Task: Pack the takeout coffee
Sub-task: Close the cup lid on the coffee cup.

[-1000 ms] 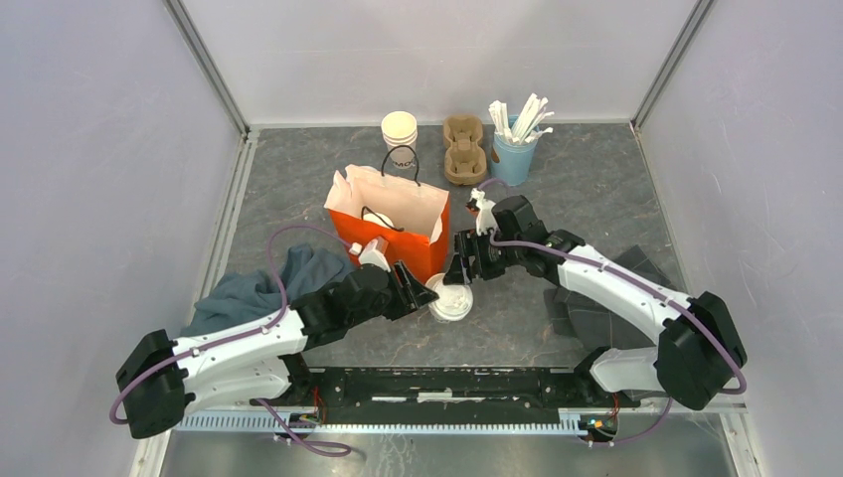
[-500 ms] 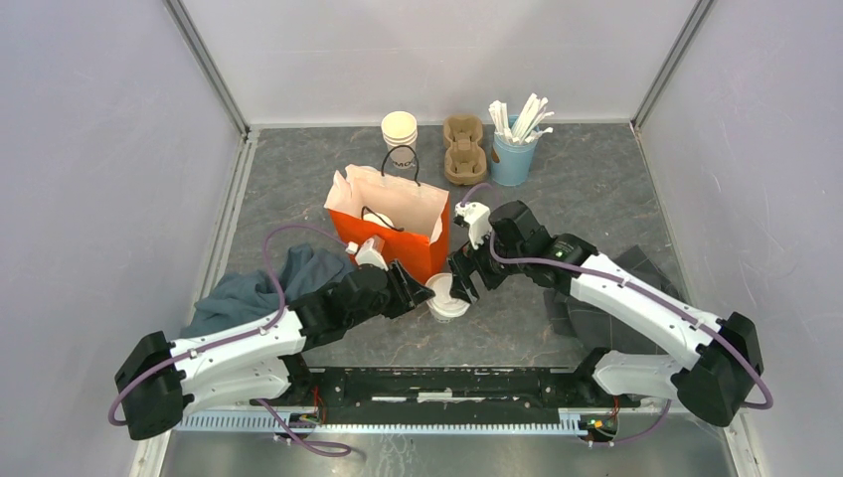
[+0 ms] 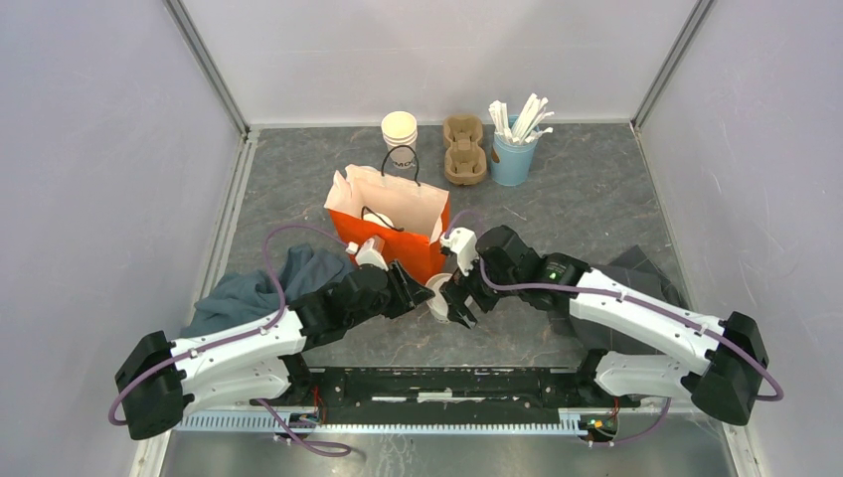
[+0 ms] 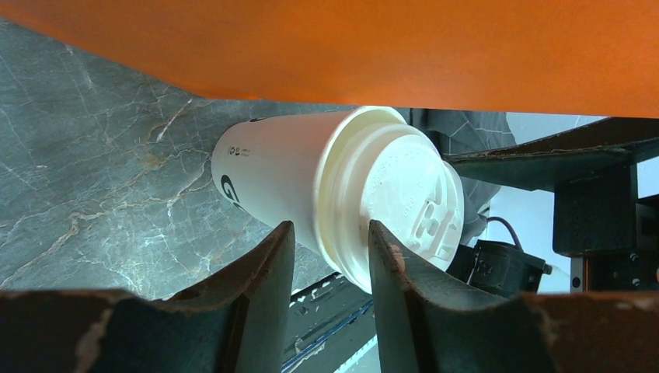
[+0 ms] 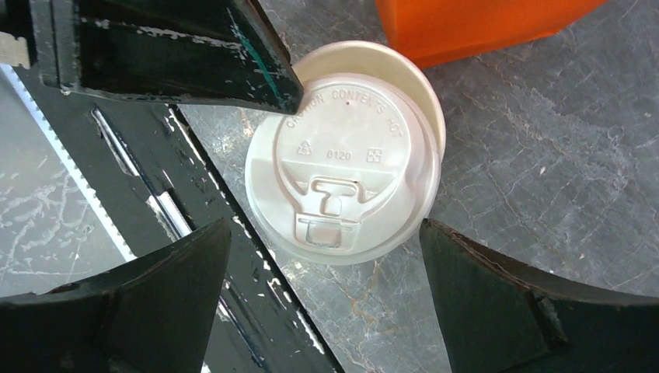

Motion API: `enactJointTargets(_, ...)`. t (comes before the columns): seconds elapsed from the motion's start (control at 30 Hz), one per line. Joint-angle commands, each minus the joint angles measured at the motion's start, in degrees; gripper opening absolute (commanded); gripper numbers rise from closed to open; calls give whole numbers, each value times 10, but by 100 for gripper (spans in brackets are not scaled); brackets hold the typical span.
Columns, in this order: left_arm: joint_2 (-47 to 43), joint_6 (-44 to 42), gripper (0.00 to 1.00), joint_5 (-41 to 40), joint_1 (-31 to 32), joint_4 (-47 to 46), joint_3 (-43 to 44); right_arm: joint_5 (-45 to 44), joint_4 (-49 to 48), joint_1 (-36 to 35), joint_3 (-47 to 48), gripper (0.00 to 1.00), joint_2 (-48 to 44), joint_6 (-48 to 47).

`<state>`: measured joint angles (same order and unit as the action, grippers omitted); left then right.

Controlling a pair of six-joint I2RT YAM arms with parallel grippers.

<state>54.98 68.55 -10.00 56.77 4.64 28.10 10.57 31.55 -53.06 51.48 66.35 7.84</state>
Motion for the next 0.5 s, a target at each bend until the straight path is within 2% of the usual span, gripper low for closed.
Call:
enactJointTargets(0.0, 0, 1, 46, -14, 3, -2, 12, -47, -30, -23, 5, 98, -1, -19)
enactJointTargets(0.1, -3, 2, 45, -13, 2, -2, 11, -67, -36, -33, 4, 97, 6, -17)
enactJointTargets(0.23, -10, 3, 44, -13, 2, 0, 13, -71, -54, -33, 2, 89, 12, -14)
enactJointTargets(0.33, -19, 7, 44, -12, 2, -4, 11, -69, -73, -34, -8, 87, 10, -9)
enactJointTargets(0.47, -37, 15, 49, -15, 2, -10, 3, -67, -94, -34, -23, 84, 5, -8)
